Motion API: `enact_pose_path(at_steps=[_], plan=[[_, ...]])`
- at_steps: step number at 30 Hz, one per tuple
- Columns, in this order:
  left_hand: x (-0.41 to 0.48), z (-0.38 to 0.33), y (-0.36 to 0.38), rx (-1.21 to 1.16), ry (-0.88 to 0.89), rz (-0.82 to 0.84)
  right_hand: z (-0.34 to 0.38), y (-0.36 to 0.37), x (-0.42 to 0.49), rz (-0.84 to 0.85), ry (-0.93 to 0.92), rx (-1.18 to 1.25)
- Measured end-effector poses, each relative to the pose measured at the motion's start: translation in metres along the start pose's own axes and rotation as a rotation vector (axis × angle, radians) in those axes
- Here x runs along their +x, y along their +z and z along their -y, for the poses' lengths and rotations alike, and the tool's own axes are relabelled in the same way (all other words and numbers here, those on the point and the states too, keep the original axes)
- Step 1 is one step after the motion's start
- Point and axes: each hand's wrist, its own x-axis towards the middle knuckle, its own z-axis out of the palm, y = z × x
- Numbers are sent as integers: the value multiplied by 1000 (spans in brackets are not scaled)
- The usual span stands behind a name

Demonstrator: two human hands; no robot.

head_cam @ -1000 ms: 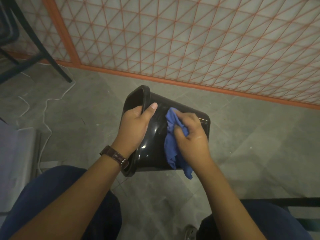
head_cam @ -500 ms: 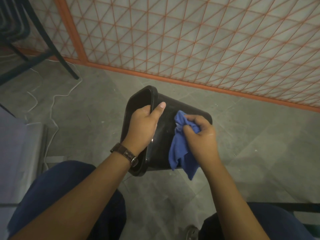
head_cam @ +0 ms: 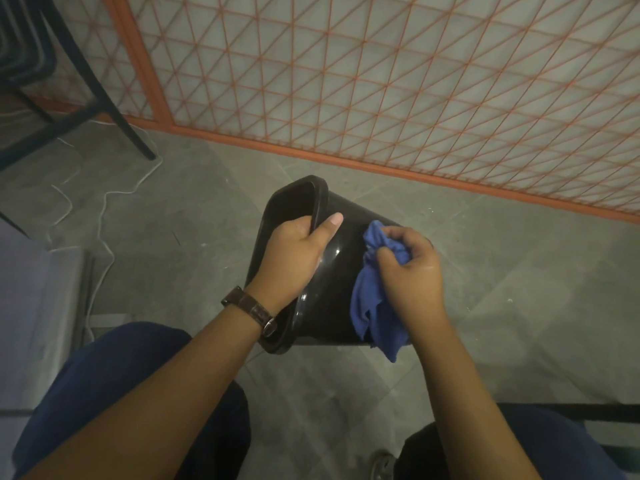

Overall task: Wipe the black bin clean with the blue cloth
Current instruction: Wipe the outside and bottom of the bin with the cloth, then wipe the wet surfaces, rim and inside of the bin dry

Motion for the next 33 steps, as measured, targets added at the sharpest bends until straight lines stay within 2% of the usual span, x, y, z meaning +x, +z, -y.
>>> enact_pose_path(at_steps=[2,4,12,15,18,28,33], plan=[[-4,-2,2,25,-3,55,0,-5,5,-66,-12,-39],[-5,-2,3,43,8,96,3,-8,8,-63,-78,-92],[-7,-1,2,241,147,185,5,1,8,195,-237,-85],[-4,2,0,295,181,145,8,9,1,216,-338,-78],[-3,2,-2,228,149,117,10,18,-10,202,-409,-98],[-3,2,2,89,48,43,6,20,-17,216,-417,-120],[6,1,-3,60,-73,-80,1,26,-31,333,-495,-155]])
